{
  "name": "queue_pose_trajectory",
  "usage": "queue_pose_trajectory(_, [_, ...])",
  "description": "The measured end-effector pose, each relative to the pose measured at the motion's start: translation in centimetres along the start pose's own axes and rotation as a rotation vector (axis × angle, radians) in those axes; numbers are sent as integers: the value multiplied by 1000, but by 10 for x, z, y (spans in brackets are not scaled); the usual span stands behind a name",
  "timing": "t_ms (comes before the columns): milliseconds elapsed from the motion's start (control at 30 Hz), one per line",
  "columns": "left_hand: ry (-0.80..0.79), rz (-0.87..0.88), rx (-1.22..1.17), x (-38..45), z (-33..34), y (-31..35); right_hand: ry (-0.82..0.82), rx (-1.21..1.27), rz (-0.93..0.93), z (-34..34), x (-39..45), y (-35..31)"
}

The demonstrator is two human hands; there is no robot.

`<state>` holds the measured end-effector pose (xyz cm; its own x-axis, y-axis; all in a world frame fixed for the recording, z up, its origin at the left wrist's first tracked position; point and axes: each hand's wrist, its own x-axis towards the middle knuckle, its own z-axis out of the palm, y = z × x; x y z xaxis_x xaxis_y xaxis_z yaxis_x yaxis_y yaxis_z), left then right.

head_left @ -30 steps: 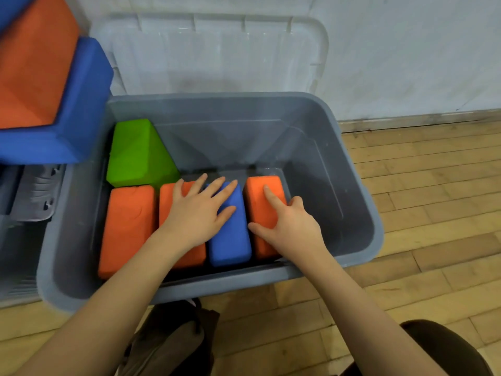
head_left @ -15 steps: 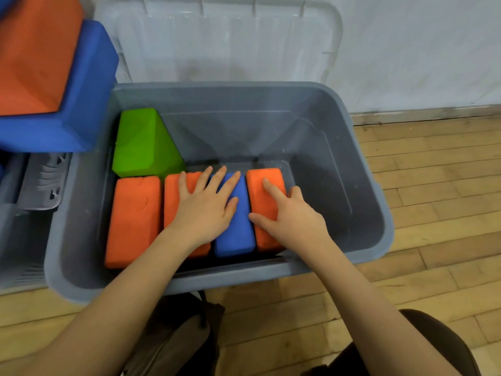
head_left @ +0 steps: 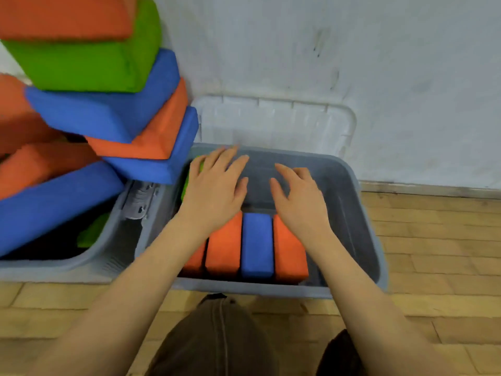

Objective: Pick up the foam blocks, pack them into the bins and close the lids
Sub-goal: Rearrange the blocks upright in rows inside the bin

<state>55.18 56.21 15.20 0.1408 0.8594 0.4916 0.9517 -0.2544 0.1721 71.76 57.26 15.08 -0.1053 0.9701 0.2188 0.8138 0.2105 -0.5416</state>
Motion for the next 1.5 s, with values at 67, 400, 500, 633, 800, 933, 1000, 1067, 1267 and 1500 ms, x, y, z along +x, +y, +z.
queue_pose_trajectory(67, [122,-18,34,14,-36,-5,58,80,-87,-15,17,-29])
queue_pose_trajectory(400, [344,-284,172,38,-154,-78,101,349,-476,-21,83,-168])
queue_pose_trajectory(500, [372,-408,223,47,-163,-117,40,378,-563,-9,108,-204])
queue_pose_trajectory(633, [411,-513,198,60,-169,-158,56,339,-596,7,139,-238])
queue_pose_trajectory(800, [402,-431,-117,78,-172,-180,57,474,-571,16,159,-251])
queue_pose_trajectory(933, [476,-281,-58,84,-174,-171,195,528,-556,11,154,-238])
queue_pose_trajectory(1000, [492,-267,-72,87,-166,-162,269,519,-535,4,152,-227])
queue_pose_trajectory(1067, [490,-306,-80,85,-153,-154,339,493,-509,-3,149,-211])
queue_pose_trajectory(1267, [311,-362,205,72,-102,-146,392,336,-404,-20,137,-166])
queue_pose_trajectory(1500, [319,-460,99,85,-92,-143,310,233,-363,-12,128,-146])
